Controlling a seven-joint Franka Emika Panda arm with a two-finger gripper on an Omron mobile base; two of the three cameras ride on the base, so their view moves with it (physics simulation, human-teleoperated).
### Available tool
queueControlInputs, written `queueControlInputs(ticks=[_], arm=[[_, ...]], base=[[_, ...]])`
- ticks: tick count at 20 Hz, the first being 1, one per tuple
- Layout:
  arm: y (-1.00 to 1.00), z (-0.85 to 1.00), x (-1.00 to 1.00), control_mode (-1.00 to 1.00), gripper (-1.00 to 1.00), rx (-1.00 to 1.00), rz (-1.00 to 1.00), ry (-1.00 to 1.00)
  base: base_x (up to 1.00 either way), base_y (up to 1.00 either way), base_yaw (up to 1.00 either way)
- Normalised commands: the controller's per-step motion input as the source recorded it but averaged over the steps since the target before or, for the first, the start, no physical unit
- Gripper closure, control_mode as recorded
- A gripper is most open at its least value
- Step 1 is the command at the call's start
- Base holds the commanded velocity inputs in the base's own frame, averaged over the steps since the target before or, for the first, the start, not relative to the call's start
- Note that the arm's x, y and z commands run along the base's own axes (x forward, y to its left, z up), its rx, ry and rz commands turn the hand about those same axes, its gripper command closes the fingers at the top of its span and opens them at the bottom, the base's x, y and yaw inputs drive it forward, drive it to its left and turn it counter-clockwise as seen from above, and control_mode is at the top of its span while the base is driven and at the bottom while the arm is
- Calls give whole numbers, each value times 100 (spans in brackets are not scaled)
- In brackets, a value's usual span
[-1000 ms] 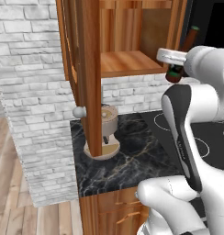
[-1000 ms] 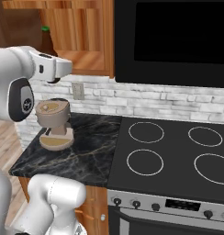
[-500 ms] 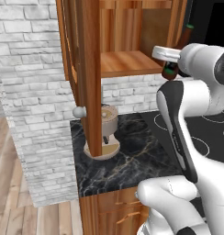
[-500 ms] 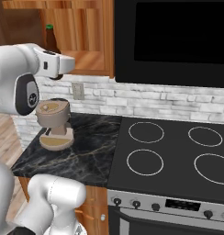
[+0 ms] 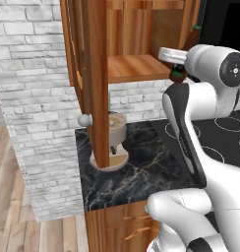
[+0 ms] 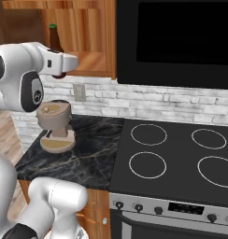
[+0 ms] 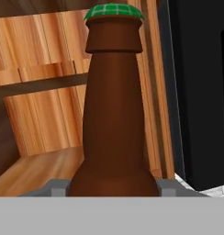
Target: Pick the beer from the counter and place it in the open cabinet.
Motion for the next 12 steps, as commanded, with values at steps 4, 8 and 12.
queueControlInputs(ticks=[4, 8, 12], arm=[[7, 0, 19, -100, 100, 0, 0, 0], [8, 0, 21, -100, 100, 0, 0, 0], [11, 0, 22, -100, 100, 0, 0, 0]], base=[[0, 0, 0], [0, 0, 0], [0, 0, 0]])
